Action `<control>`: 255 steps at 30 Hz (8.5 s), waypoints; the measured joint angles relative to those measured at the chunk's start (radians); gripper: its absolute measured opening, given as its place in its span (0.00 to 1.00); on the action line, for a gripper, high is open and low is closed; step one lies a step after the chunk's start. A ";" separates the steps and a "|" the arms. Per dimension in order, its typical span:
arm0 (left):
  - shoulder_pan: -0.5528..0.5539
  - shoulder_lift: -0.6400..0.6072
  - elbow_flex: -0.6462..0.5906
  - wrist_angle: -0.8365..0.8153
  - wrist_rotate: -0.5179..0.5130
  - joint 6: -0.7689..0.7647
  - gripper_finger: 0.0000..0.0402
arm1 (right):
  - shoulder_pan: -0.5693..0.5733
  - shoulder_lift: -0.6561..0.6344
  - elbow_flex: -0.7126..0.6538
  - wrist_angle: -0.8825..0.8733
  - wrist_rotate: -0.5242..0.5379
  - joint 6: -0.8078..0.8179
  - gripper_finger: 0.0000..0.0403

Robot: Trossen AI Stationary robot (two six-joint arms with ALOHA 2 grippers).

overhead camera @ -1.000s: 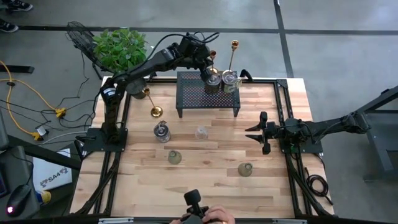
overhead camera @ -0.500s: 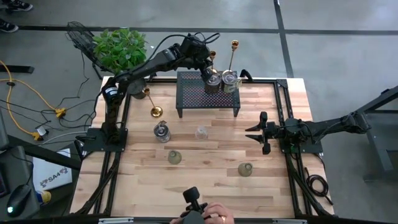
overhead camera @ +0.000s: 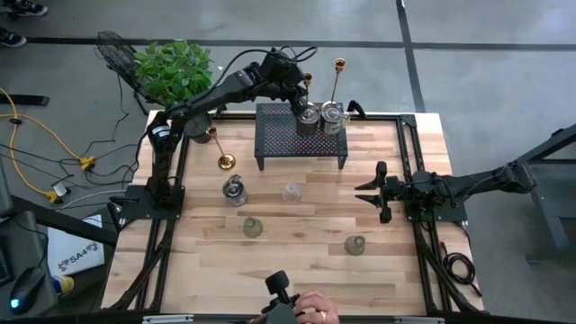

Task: Pick & Place candle stick holders
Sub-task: Put the bottom gold candle holder on the shelf aligned with the other gold candle holder on the shelf, then put the gold candle holder on the shelf aligned with the other gold candle holder

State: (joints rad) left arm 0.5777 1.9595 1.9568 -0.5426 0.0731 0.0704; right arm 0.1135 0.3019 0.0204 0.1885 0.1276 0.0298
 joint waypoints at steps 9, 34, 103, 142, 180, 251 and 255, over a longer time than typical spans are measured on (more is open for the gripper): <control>-0.002 0.003 0.000 -0.006 0.015 -0.011 0.02 | 0.000 0.000 0.000 0.000 0.000 0.000 0.25; -0.002 0.004 0.000 -0.015 0.024 -0.016 0.01 | 0.000 0.000 0.000 0.000 0.000 0.000 0.25; -0.123 -0.259 -0.003 -0.551 -0.131 0.055 0.19 | 0.000 0.000 0.000 0.000 0.000 0.000 0.25; -0.933 -1.068 -1.246 -0.199 -1.079 -0.810 0.19 | 0.000 0.000 0.000 0.001 0.000 0.000 0.25; -0.990 -1.056 -1.708 0.142 -1.482 -1.070 0.58 | 0.000 0.000 0.000 0.000 0.000 0.000 0.25; -0.681 -0.978 -1.707 0.602 -1.482 -0.753 0.55 | 0.000 0.000 0.000 0.000 0.000 0.000 0.25; -0.612 -0.976 -1.707 0.665 -1.405 -0.716 0.55 | 0.000 0.000 0.000 0.000 0.000 0.000 0.25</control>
State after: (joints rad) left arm -0.0341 0.9839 0.2497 0.1228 -1.3322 -0.6456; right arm 0.1131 0.3019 0.0200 0.1883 0.1278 0.0297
